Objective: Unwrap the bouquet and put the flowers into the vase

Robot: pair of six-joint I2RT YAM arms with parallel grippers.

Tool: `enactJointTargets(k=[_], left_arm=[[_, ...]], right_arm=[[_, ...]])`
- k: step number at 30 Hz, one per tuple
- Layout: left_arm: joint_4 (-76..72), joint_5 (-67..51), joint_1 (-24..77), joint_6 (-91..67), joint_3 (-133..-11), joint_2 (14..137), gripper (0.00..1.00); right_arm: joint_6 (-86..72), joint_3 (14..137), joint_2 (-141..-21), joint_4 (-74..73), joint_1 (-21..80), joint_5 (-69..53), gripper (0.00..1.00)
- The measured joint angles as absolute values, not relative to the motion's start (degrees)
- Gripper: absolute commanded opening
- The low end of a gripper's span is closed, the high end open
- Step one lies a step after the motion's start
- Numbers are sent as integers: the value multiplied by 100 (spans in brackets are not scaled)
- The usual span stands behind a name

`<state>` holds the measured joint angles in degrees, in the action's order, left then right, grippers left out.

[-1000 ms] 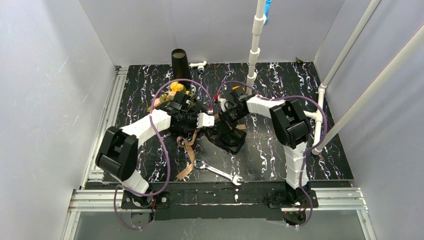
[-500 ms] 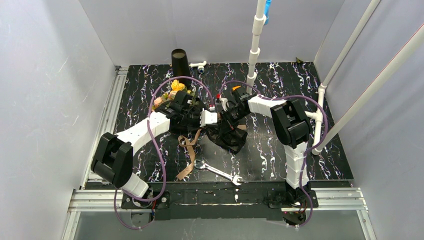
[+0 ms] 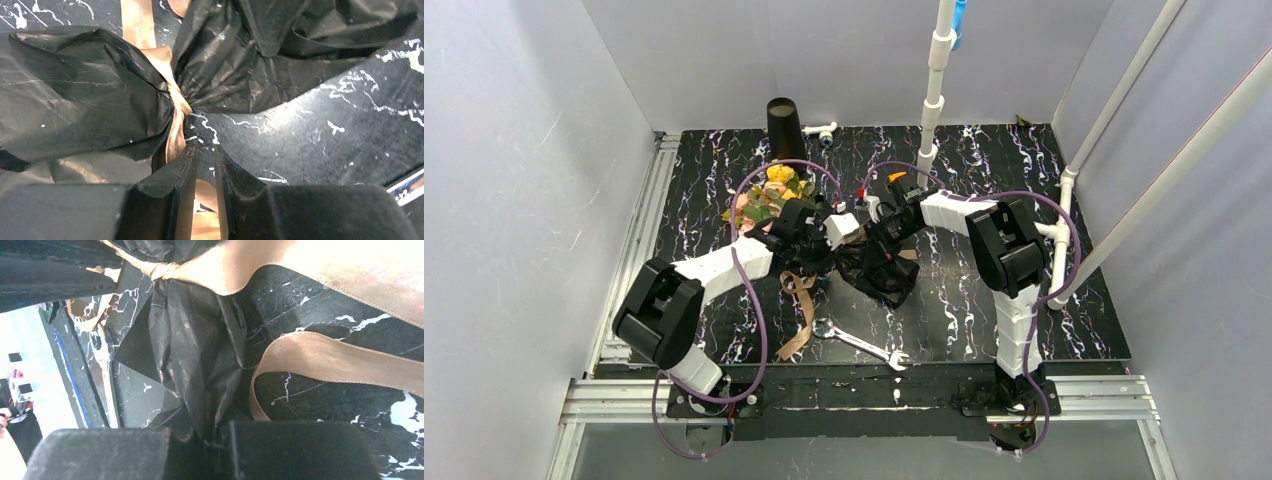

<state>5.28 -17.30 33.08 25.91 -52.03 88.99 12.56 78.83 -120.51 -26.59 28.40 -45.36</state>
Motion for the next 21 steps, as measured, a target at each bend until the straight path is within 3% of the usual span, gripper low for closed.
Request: enactJointTargets(k=[16,21], left_arm=[[220,-1511,3284,1157,-5714,9529,26],[231,-1347,3284,768,-5859,9677,24]], right_arm=[[1232,7703,-11902,-2532,2862,-4425,1],[1225,7701,-11896,-2532,2867,-4405,1]])
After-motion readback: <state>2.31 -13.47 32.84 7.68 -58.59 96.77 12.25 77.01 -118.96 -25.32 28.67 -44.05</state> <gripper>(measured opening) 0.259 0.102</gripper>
